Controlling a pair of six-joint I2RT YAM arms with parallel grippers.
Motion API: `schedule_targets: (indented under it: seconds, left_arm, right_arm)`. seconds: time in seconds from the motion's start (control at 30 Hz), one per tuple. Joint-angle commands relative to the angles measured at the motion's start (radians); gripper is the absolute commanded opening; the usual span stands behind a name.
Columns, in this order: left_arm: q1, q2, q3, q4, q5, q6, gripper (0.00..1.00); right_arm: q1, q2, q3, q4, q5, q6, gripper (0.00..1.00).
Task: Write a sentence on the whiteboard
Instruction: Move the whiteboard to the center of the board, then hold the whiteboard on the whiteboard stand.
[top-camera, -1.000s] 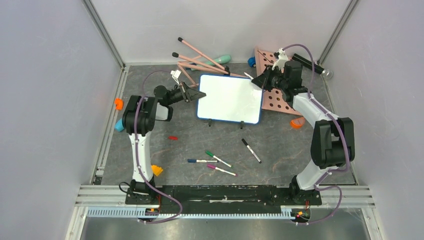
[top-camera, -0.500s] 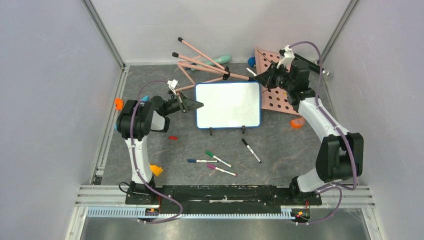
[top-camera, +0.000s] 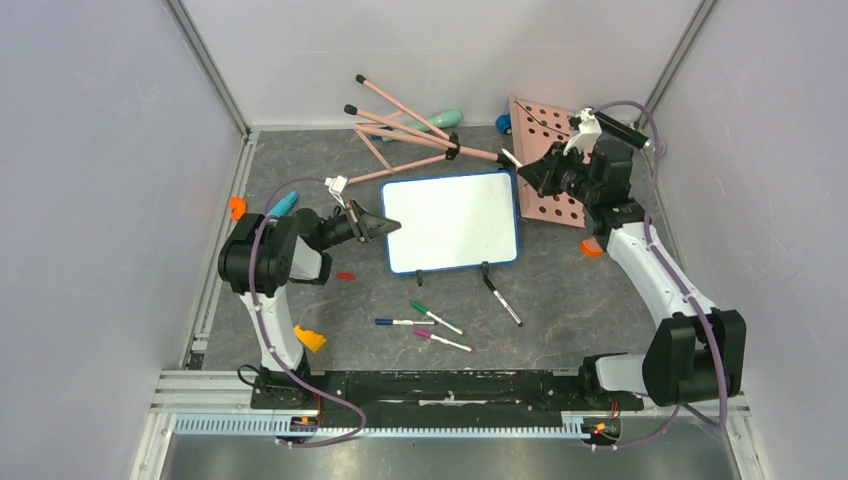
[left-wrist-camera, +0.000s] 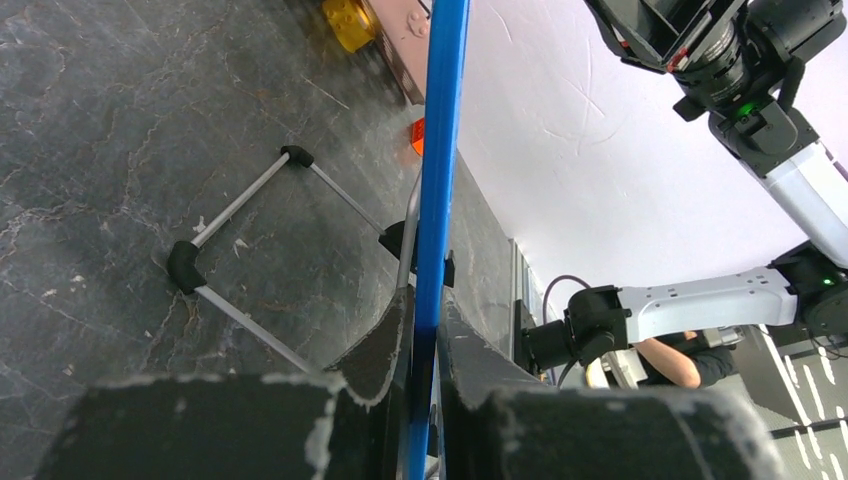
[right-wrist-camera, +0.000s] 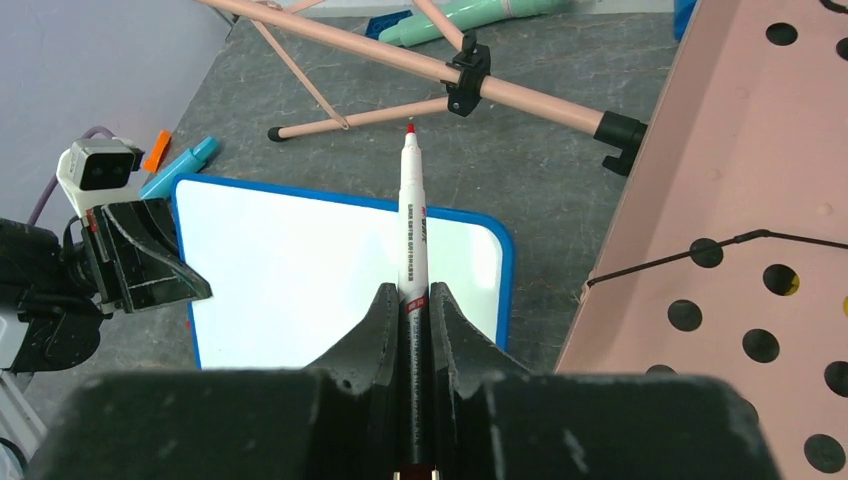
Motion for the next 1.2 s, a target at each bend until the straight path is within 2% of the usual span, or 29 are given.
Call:
schedule_targets:
  seconds: [0.0,0.17,0.47,0.53,0.6,0.63,0.7,0.73,0.77,0.9,1.07,1.17]
  left_arm:
    - [0.003,-0.05,-0.041,0.037,0.002,0.062,0.12]
    - [0.003,-0.056,-0.049,0.025,-0.008,0.079,0.37]
    - [0.005,-0.149,-0.079,-0.101,-0.056,0.19,0.58]
    - [0.005,-0.208,-0.098,-0.164,-0.091,0.241,0.65]
    - [0.004,-0.284,-0.116,-0.295,-0.14,0.333,0.69]
    - [0.002,-0.326,-0.123,-0.356,-0.174,0.371,0.79]
    - [0.001,-0.402,-0.134,-0.488,-0.234,0.459,0.81]
    - [0.0,-0.44,-0.143,-0.537,-0.276,0.491,0.92]
    - [-0.001,-0.471,-0.156,-0.571,-0.312,0.51,0.99]
    - [-0.008,-0.576,-0.214,-0.583,-0.418,0.515,1.0]
    - [-0.029,-0.651,-0.302,-0.515,-0.553,0.433,1.0]
    - [-0.031,-0.739,-0.325,-0.639,-0.628,0.428,1.0]
  right_arm:
    - [-0.004,-0.071,-0.023,0.004,0.028,-0.022,0.0]
    - [-0.004,-0.106,-0.043,-0.014,0.034,-0.031,0.0]
    - [-0.005,-0.164,-0.058,-0.044,0.042,-0.052,0.0]
    - [-0.004,-0.18,-0.072,-0.044,0.041,-0.05,0.0]
    - [-0.004,-0.209,-0.096,-0.045,0.049,-0.048,0.0]
    - [-0.003,-0.221,-0.108,-0.045,0.056,-0.045,0.0]
    - [-0.003,-0.245,-0.128,-0.035,0.067,-0.046,0.0]
    - [-0.004,-0.256,-0.136,-0.027,0.073,-0.047,0.0]
    - [-0.003,-0.262,-0.142,-0.017,0.077,-0.049,0.0]
    - [-0.003,-0.258,-0.143,0.047,0.088,-0.045,0.0]
    - [-0.004,-0.248,-0.114,0.078,0.086,-0.044,0.0]
    - [-0.004,-0.276,-0.108,0.038,0.088,-0.05,0.0]
